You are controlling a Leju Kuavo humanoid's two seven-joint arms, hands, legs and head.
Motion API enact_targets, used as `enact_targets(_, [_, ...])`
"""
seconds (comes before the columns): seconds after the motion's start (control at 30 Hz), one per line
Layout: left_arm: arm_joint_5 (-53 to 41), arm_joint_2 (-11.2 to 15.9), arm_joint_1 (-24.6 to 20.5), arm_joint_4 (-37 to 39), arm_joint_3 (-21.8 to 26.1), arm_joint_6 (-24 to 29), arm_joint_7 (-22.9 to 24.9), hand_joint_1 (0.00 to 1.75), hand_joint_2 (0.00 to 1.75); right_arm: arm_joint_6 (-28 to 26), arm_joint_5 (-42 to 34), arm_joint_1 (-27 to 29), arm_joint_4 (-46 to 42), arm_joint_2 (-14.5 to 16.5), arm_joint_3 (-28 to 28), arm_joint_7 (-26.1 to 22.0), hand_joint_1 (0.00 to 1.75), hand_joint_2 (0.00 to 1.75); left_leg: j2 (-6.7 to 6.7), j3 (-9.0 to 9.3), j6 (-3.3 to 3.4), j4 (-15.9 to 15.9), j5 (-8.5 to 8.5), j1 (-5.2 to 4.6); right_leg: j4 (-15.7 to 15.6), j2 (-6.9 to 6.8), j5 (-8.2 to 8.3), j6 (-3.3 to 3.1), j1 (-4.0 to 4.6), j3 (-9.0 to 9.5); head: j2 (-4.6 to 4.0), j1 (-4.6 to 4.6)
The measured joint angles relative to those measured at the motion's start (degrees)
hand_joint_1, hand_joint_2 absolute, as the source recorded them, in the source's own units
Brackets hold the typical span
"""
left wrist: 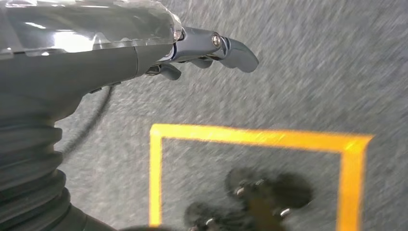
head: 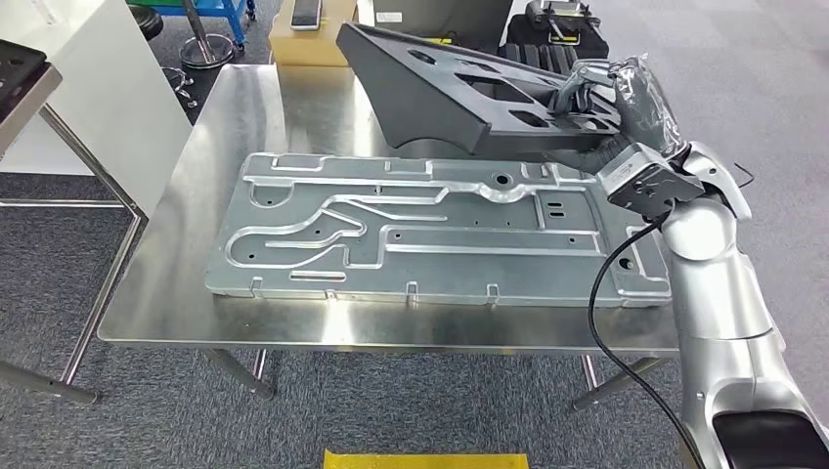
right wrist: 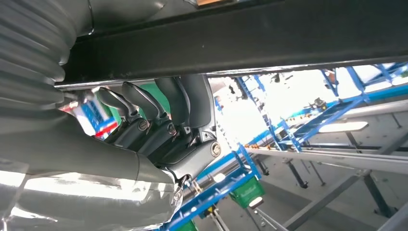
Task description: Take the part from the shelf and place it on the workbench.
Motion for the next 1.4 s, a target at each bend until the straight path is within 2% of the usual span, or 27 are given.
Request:
enact_targets(0.07, [-0.3, 0.0, -0.2, 0.0, 0.0, 0.0, -0.1, 0.00, 1.75, -1.5, 3.3, -1.2, 1.1, -0.8, 0.8, 0.7, 1.75, 1.75, -0.10, 0.64, 0.16, -0.2, -0.80, 0.05, 7.9, -0.13, -2.32, 0.66, -0.52, -5.50, 0.00, 0.00])
enact_targets(0.1, [-0.5, 0.0, -0.2, 0.0, 0.0, -0.1, -0.1, 0.00, 1.75, -2.3, 6.0, -1.9, 2.0, -1.3, 1.5, 1.2, 1.75, 1.75, -0.13, 1.05, 0.07, -0.1, -1.26, 0.09, 10.8, -0.16, -2.36, 0.93, -0.84, -8.14, 0.00, 0.00])
enact_targets(0.13, [-0.7, -0.1, -0.2, 0.0, -0.1, -0.1, -0.1, 0.00, 1.75, -3.1, 9.2, -2.7, 3.2, -1.8, 2.4, 1.8, 1.75, 1.75, -0.16, 1.55, -0.05, -0.1, -1.73, 0.14, 11.8, -0.21, -1.14, 1.14, -1.12, -9.87, 0.00, 0.00])
enact_targets(0.17, [-0.9, -0.1, -0.2, 0.0, -0.1, -0.2, -0.1, 0.00, 1.75, -3.6, 11.9, -3.6, 4.5, -2.5, 3.2, 2.2, 1.75, 1.75, -0.21, 2.14, -0.21, -0.1, -2.20, 0.21, 10.6, -0.28, 1.27, 1.30, -1.33, -10.61, 0.00, 0.00])
enact_targets(0.23, [-1.1, -0.2, -0.4, 0.0, -0.2, -0.3, -0.1, 0.00, 1.75, -4.8, 16.5, -5.3, 7.5, -3.7, 5.1, 2.7, 1.75, 1.75, -0.39, 3.20, -0.64, -0.1, -3.07, 0.37, 3.5, -0.36, 7.64, 1.40, -1.54, -9.44, 0.00, 0.01])
enact_targets(0.27, [-1.3, -0.2, -0.5, 0.0, -0.3, -0.3, 0.0, 0.00, 1.75, -6.0, 18.8, -6.2, 9.2, -4.1, 6.1, 2.7, 1.75, 1.75, -0.49, 3.50, -0.90, -0.1, -3.36, 0.37, 0.0, -0.36, 9.86, 1.29, -1.44, -8.58, 0.00, 0.01])
enact_targets(0.3, [-1.5, -0.3, -0.8, 0.0, -0.4, -0.3, 0.0, 0.00, 1.75, -7.7, 21.7, -7.2, 11.3, -4.4, 7.3, 2.9, 1.75, 1.75, -0.55, 3.60, -1.20, -0.1, -3.51, 0.35, -2.3, -0.35, 11.05, 1.05, -1.32, -7.99, 0.00, 0.00])
enact_targets(0.37, [-1.9, -0.4, -1.2, 0.0, -0.5, -0.3, 0.2, 0.00, 1.75, -11.8, 28.5, -8.4, 15.8, -4.7, 10.1, 3.8, 1.75, 1.75, -0.60, 3.63, -1.75, -0.3, -3.50, 0.34, -3.7, -0.32, 11.13, 0.46, -0.96, -7.67, 0.00, -0.01])
enact_targets(0.47, [-2.3, -0.5, -1.7, 0.0, -0.7, -0.4, 0.2, 0.00, 1.75, -17.4, 36.7, -8.6, 23.6, -4.8, 14.6, 5.5, 1.75, 1.75, -0.36, 3.17, -2.67, 0.9, -4.59, 0.30, -4.3, -0.49, 11.18, -0.59, -1.29, -7.28, 0.00, -0.02])
enact_targets(0.5, [-2.4, -0.5, -1.8, 0.0, -0.8, -0.5, 0.1, 0.00, 1.75, -19.4, 38.6, -8.6, 26.8, -4.6, 15.9, 6.2, 1.75, 1.75, -0.17, 2.15, -2.90, 3.2, -5.88, 0.30, -4.5, -0.60, 11.19, -0.92, -1.42, -7.11, 0.00, -0.02])
enact_targets(0.57, [-2.6, -0.5, -2.0, 0.0, -1.0, -1.0, -0.5, 0.00, 1.75, -23.8, 41.3, -8.6, 33.4, -3.6, 18.1, 7.9, 1.75, 1.75, 0.22, -1.34, -3.13, 10.6, -9.12, 0.41, -4.5, -0.80, 11.06, -1.38, -1.30, -6.85, 0.00, -0.02])
enact_targets(0.6, [-2.6, -0.5, -2.0, 0.0, -1.1, -1.4, -0.8, 0.00, 1.75, -26.0, 42.3, -8.4, 37.1, -2.6, 19.1, 8.9, 1.75, 1.75, 0.33, -3.08, -3.16, 14.0, -10.16, 0.43, -4.5, -0.84, 10.97, -1.52, -1.19, -6.71, 0.00, -0.02])
enact_targets(0.63, [-2.7, -0.5, -1.9, 0.0, -1.1, -1.7, -1.0, 0.00, 1.75, -27.6, 43.1, -8.1, 40.5, -1.6, 20.0, 9.7, 1.75, 1.75, 0.41, -4.06, -3.12, 15.8, -10.25, 0.43, -4.5, -0.84, 10.87, -1.65, -1.05, -6.54, 0.00, -0.02])
enact_targets(0.67, [-2.7, -0.5, -1.9, 0.0, -1.2, -1.8, -1.2, 0.00, 1.75, -28.8, 43.7, -7.6, 43.4, -0.6, 20.8, 10.4, 1.75, 1.75, 0.45, -3.95, -2.96, 15.3, -9.28, 0.39, -4.5, -0.79, 10.75, -1.75, -0.90, -6.34, 0.00, -0.02])
enact_targets(0.7, [-2.7, -0.5, -1.8, 0.0, -1.4, -2.0, -1.3, 0.00, 1.75, -29.6, 44.1, -7.3, 45.8, 0.5, 21.4, 10.9, 1.75, 1.75, 0.47, -2.72, -2.64, 12.4, -7.43, 0.31, -4.5, -0.70, 10.61, -1.84, -0.75, -6.11, 0.00, -0.02])
enact_targets(0.73, [-2.7, -0.5, -1.8, 0.0, -1.5, -2.0, -1.4, 0.00, 1.75, -30.0, 44.3, -7.1, 47.6, 1.3, 21.8, 11.2, 1.75, 1.75, 0.48, -0.81, -2.09, 8.3, -5.31, 0.13, -4.5, -0.57, 10.46, -1.88, -0.66, -5.88, 0.00, -0.02])
enact_targets(0.8, [-2.7, -0.3, -2.0, 0.0, -1.7, -2.1, -1.4, 0.00, 1.75, -30.2, 44.4, -7.2, 50.6, 2.6, 22.5, 11.4, 1.75, 1.75, 0.54, 2.62, -1.16, 1.4, -2.98, -0.24, -4.5, -0.44, 10.13, -1.64, -0.43, -5.65, 0.00, -0.01])
enact_targets(0.93, [-2.8, -0.2, -1.9, 0.0, -2.0, -2.1, -1.5, 0.00, 1.75, -30.0, 44.0, -7.6, 54.5, 3.8, 23.0, 11.3, 1.75, 1.75, 0.37, 4.13, -0.84, -1.3, -2.88, -0.24, -4.5, -0.63, 9.66, -0.54, -0.57, -5.36, 0.00, -0.01])
enact_targets(1.0, [-2.7, -0.2, -1.8, 0.0, -2.0, -2.1, -1.5, 0.00, 1.75, -30.0, 43.4, -7.6, 55.5, 4.1, 23.0, 11.2, 1.75, 1.75, 0.47, 4.85, -0.65, -2.2, -2.65, 0.16, -2.1, -0.61, 8.02, 0.03, -0.60, -6.19, 0.00, -0.02])
enact_targets(1.1, [-2.9, -0.2, -2.1, 0.0, -2.0, -2.2, -1.5, 0.00, 1.75, -30.5, 42.6, -6.8, 57.0, 4.4, 23.0, 11.1, 0.44, 0.44, 0.52, 5.20, -0.50, -2.5, -2.63, 0.35, 8.2, -0.62, 3.30, 0.95, -1.27, -11.27, 0.00, -0.01])
enact_targets(1.13, [-3.0, -0.2, -2.2, 0.0, -2.0, -2.3, -1.5, 0.00, 1.75, -30.7, 42.3, -6.4, 57.4, 4.5, 22.9, 10.9, 0.00, 0.00, 0.50, 5.22, -0.52, -2.4, -2.68, 0.42, 10.5, -0.64, 2.80, 1.25, -1.55, -12.66, 0.00, -0.01])
enact_targets(1.17, [-3.0, -0.2, -2.2, 0.0, -2.0, -2.3, -1.5, 0.00, 1.75, -30.9, 42.2, -6.0, 57.7, 4.7, 22.8, 10.7, 0.00, 0.00, 0.49, 5.24, -0.62, -2.4, -2.75, 0.52, 10.9, -0.65, 3.42, 1.51, -1.84, -13.10, 0.00, -0.01])
enact_targets(1.2, [-2.9, -0.2, -2.1, 0.0, -2.0, -2.3, -1.5, 0.00, 1.31, -30.9, 42.1, -6.0, 57.9, 4.9, 22.7, 10.4, 0.00, 0.00, 0.48, 5.29, -0.81, -2.3, -2.86, 0.65, 8.8, -0.67, 5.09, 1.75, -2.10, -12.33, 0.00, -0.02])
enact_targets(1.23, [-2.6, -0.2, -2.1, 0.0, -2.0, -2.3, -1.7, 0.00, 0.87, -30.7, 42.0, -6.0, 58.1, 5.1, 22.6, 10.2, 0.00, 0.00, 0.47, 5.33, -1.09, -2.0, -3.03, 0.79, 5.0, -0.69, 7.36, 1.95, -2.35, -10.56, 0.00, -0.01])
enact_targets(1.3, [-1.7, -0.2, -2.0, 0.0, -2.0, -2.4, -2.2, 0.00, 0.00, -29.9, 42.0, -6.6, 58.3, 5.7, 22.4, 9.9, 0.00, 0.00, 0.43, 5.27, -1.86, -1.4, -3.43, 0.85, -2.2, -0.54, 10.29, 1.85, -2.46, -7.16, 0.00, -0.01])
enact_targets(1.33, [-1.4, -0.1, -2.0, 0.0, -1.9, -2.4, -2.4, 0.00, 0.00, -29.5, 42.0, -6.8, 58.4, 6.0, 22.4, 9.9, 0.00, 0.00, 0.40, 5.23, -2.26, -1.3, -3.55, 0.82, -3.9, -0.42, 10.79, 1.57, -2.36, -6.33, 0.00, -0.01])
enact_targets(1.4, [-1.3, -0.1, -1.9, 0.0, -1.9, -1.9, -2.1, 0.00, 0.00, -28.9, 42.2, -7.3, 58.5, 6.7, 22.3, 9.9, 0.00, 0.00, 0.38, 5.28, -3.02, -1.3, -3.50, 0.79, -4.4, -0.21, 10.84, 0.69, -2.05, -6.22, 0.00, -0.02])
